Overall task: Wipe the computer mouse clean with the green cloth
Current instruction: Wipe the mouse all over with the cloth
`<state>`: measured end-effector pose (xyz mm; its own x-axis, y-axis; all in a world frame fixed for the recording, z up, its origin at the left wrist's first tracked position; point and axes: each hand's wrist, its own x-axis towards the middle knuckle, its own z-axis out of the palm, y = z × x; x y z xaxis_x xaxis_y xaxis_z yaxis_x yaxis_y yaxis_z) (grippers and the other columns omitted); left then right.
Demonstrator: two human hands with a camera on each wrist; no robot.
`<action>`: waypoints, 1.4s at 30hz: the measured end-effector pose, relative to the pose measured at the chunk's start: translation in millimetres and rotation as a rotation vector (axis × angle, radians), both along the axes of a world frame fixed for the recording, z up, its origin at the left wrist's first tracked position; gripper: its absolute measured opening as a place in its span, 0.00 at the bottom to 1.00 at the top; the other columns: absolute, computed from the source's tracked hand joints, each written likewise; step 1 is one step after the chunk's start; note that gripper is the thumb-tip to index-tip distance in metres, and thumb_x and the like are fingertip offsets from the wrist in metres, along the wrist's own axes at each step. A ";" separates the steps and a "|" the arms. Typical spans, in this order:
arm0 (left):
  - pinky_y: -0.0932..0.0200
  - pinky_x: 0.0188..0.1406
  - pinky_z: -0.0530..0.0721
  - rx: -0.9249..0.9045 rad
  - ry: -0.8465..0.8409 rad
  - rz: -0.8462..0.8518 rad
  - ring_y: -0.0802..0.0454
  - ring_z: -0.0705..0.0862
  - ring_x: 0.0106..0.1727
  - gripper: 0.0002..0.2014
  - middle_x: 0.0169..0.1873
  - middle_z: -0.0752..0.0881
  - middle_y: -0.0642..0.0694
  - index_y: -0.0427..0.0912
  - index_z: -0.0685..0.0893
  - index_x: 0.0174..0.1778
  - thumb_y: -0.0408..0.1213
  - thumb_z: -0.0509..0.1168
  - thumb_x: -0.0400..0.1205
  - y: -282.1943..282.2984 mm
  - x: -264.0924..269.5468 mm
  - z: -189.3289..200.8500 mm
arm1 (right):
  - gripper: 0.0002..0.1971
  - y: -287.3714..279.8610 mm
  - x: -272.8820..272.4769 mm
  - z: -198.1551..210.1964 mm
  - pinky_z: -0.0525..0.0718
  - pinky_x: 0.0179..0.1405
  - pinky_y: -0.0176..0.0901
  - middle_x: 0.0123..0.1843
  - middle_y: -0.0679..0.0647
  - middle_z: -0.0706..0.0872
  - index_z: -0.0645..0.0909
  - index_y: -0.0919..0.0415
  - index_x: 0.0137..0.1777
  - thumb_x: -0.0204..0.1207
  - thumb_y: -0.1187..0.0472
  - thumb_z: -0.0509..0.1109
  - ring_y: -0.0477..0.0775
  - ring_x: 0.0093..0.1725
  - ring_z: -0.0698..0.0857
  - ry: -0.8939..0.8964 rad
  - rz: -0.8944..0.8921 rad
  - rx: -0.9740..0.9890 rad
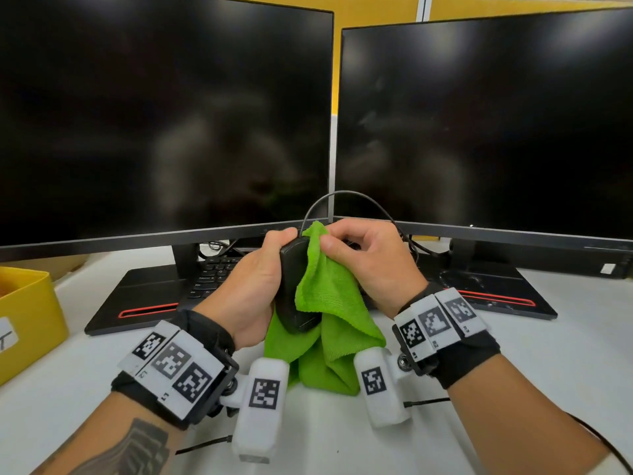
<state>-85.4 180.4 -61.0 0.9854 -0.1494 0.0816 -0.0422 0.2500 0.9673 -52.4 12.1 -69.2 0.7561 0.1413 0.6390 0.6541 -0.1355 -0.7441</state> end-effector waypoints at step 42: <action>0.38 0.69 0.87 0.303 0.096 0.164 0.33 0.92 0.58 0.39 0.54 0.93 0.31 0.39 0.88 0.55 0.76 0.56 0.83 -1.7 2.9 -0.5 | 0.07 0.8 -8.4 10.7 0.92 0.48 0.54 0.41 0.62 0.94 0.91 0.66 0.43 0.77 0.61 0.79 0.61 0.42 0.93 0.087 -0.106 -0.165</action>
<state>-82.6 178.8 -61.4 0.9993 0.0084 -0.0361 0.0365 -0.0514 0.9980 -60.8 12.9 -58.5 0.8238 0.1551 0.5453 0.5638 -0.3249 -0.7593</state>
